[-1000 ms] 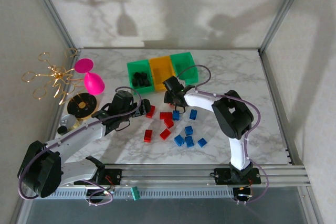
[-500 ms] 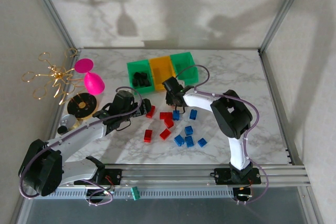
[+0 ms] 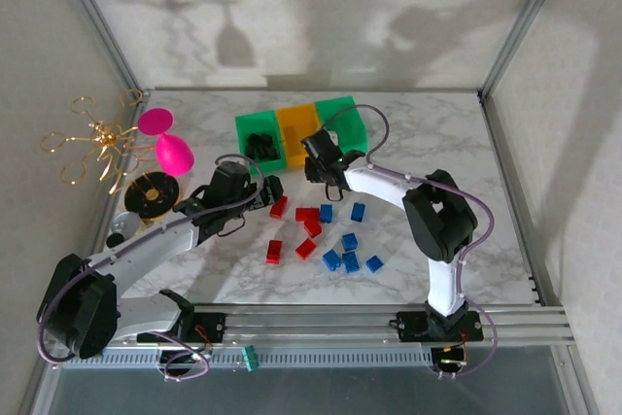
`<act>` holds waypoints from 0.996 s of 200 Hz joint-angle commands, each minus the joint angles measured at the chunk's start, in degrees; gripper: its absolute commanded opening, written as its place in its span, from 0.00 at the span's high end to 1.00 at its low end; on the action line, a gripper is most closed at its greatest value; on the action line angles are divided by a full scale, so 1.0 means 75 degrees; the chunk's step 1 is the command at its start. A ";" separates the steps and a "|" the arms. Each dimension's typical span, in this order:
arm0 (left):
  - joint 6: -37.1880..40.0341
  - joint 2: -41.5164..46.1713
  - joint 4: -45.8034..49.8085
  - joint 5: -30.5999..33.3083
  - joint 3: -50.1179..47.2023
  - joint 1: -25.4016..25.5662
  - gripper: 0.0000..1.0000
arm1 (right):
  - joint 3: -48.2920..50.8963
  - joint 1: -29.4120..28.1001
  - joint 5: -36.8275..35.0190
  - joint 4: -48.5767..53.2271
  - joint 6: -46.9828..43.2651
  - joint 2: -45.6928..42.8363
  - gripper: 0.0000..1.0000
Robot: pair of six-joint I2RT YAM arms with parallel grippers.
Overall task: Sort the legos into containers by color
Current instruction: Pick up the lego from the center of the table, then place the lego in the container.
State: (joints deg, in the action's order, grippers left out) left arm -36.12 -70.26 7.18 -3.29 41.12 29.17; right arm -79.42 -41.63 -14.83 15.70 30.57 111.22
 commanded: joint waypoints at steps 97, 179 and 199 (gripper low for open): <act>-0.0329 -0.0897 -0.0541 0.0372 0.1111 -0.0288 0.00 | -0.2843 0.0777 0.0421 -0.0423 -0.1932 0.1870 0.75; -0.0329 -0.0874 -0.0476 0.0571 0.1208 -0.0354 0.00 | -0.4431 0.0797 0.0474 0.0121 -0.2509 0.2913 0.63; -0.0339 -0.0845 -0.0487 0.0516 0.1232 -0.0350 0.00 | -0.4514 0.0797 0.0445 0.0166 -0.2632 0.2896 0.53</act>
State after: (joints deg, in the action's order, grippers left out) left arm -37.80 -76.88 4.08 -0.40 48.62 27.09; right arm -110.65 -35.86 -11.77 15.11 13.13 132.40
